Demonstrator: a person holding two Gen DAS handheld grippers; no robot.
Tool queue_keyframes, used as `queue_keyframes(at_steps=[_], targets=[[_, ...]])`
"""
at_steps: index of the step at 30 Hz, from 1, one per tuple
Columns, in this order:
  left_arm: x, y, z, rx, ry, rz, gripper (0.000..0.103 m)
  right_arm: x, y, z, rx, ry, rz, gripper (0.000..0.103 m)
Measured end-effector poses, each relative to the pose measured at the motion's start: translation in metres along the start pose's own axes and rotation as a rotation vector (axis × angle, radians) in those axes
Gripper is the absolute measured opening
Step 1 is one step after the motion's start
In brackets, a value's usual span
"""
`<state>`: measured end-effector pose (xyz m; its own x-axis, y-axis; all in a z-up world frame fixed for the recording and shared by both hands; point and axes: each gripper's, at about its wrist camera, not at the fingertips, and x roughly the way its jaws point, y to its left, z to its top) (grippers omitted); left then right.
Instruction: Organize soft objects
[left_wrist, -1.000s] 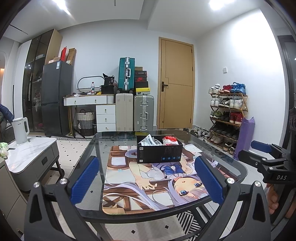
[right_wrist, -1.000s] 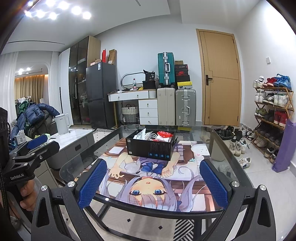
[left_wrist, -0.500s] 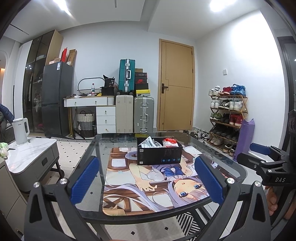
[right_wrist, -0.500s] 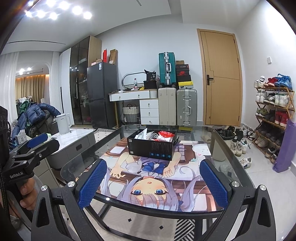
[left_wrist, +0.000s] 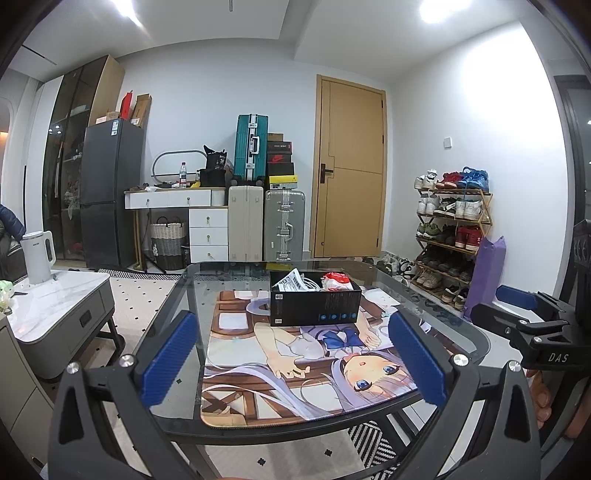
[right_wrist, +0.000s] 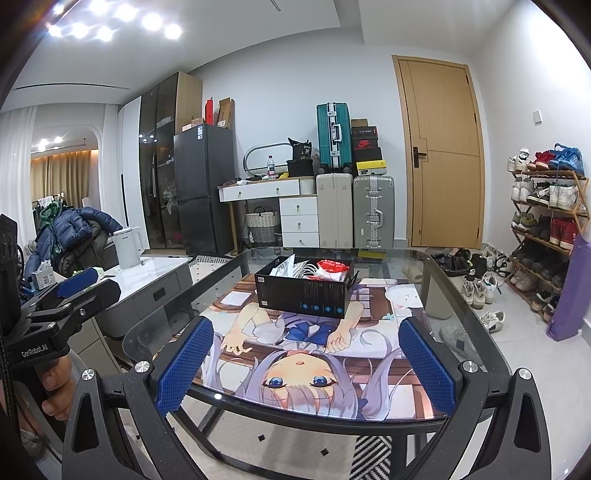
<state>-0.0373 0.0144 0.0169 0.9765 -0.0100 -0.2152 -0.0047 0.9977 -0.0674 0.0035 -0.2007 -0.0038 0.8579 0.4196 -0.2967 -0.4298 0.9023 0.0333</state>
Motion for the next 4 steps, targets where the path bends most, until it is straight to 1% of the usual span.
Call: queue_keyframes(at_steps=[4], targets=[[-0.0003, -0.0001, -0.0008, 0.004, 0.003, 0.003, 0.103, 0.0003, 0.0002, 0.0014, 0.002, 0.001, -0.001, 0.102]])
